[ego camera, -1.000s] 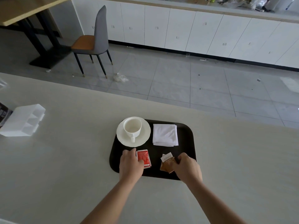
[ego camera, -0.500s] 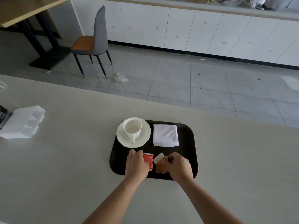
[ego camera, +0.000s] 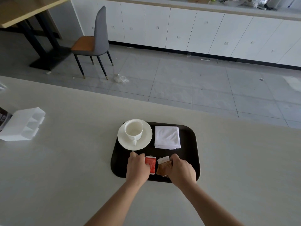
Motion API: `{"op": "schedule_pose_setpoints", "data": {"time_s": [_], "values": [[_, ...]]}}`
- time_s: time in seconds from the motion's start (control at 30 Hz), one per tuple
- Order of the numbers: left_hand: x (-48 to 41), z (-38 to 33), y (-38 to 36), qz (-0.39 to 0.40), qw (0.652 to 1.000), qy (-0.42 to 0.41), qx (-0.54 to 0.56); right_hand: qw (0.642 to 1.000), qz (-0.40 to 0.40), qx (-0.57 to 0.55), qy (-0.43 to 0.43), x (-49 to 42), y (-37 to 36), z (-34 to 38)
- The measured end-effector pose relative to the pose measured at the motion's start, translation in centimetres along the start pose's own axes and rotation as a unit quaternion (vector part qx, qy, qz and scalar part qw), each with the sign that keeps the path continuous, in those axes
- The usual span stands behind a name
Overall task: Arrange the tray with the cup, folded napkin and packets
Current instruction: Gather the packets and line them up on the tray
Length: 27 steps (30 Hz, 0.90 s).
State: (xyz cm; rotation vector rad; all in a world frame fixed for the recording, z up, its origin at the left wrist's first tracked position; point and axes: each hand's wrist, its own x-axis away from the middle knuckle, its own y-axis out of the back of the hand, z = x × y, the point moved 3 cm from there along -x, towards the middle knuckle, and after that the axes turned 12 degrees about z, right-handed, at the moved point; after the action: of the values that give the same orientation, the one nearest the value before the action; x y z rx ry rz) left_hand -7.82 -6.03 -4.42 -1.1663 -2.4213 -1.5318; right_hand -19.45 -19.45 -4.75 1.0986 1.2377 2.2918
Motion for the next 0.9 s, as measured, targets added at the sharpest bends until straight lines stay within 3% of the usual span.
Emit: {"op": "schedule_pose_setpoints", "data": {"time_s": [0.2, 0.47, 0.57, 0.77, 0.9], "values": [[0.4, -1.0, -0.5, -0.021, 1.000, -0.004, 0.010, 0.997, 0.005, -0.060, -0.037, -0.2, 0.3, -0.1], [0.6, -1.3, -1.1, -0.005, 0.999, -0.003, 0.047, 0.993, -0.031, -0.110, 0.015, -0.3, -0.2, -0.4], [0.7, -1.1, -1.1, 0.000, 0.997, 0.005, 0.082, 0.995, -0.060, -0.068, 0.029, 0.0, 0.1, -0.8], [0.8, 0.0, -0.9, -0.011, 0.991, 0.004, 0.137, 0.996, -0.003, -0.081, 0.033, 0.2, -0.2, -1.2], [0.8, 0.0, -0.9, -0.008, 0.986, 0.001, 0.164, 0.996, -0.012, -0.080, 0.025, 0.0, -0.1, -1.3]]}}
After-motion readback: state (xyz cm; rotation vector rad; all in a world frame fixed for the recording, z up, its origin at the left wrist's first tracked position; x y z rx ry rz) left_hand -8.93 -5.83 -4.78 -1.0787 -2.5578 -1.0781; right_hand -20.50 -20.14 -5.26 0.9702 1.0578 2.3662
